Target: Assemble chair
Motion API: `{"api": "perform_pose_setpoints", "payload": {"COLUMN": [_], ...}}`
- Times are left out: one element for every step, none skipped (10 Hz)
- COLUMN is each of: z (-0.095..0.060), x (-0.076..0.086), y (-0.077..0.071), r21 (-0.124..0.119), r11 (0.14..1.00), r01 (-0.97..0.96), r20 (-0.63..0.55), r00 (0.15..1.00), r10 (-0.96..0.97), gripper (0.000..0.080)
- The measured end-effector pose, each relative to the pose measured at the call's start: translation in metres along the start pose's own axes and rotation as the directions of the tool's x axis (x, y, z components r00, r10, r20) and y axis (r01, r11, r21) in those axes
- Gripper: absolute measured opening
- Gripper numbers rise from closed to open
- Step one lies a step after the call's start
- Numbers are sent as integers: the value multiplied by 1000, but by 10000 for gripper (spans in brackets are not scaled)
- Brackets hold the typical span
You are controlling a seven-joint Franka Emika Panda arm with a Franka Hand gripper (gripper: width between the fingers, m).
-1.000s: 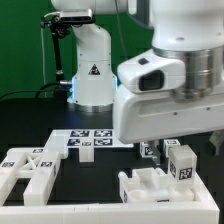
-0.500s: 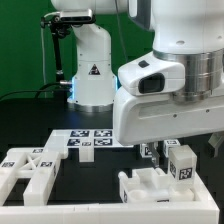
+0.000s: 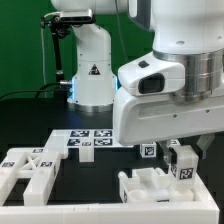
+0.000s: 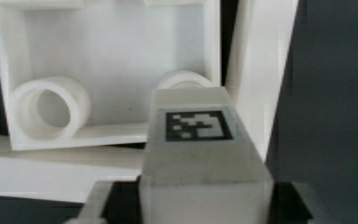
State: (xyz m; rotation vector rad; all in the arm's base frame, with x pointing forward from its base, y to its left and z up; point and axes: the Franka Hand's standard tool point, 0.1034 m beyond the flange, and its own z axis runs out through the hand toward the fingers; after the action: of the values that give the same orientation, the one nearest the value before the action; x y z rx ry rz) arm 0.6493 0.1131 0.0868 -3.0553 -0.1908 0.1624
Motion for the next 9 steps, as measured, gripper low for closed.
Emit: {"api": "perform_pose_setpoints", "payload": {"z": [0, 0, 0, 0, 0, 0, 1, 1, 0], "x": [0, 0, 0, -1, -1, -2, -3, -2, -2], "y": [0, 0, 0, 1, 2, 1, 0, -1, -2], "r21": [0, 0, 2, 8, 10, 14, 19, 23, 38], "r11": [1000, 1000, 1000, 989, 975, 946, 905, 877, 799], "r01": [-11, -11, -31, -146, -224, -325, -425, -479, -599], "r20": [0, 0, 0, -2, -15, -26, -33, -36, -45], "r00": [1000, 1000, 1000, 989, 974, 945, 905, 877, 798], "r10": [11, 11, 31, 146, 224, 325, 425, 480, 601], "gripper": [285, 285, 285, 285, 285, 285, 285, 286, 286]}}
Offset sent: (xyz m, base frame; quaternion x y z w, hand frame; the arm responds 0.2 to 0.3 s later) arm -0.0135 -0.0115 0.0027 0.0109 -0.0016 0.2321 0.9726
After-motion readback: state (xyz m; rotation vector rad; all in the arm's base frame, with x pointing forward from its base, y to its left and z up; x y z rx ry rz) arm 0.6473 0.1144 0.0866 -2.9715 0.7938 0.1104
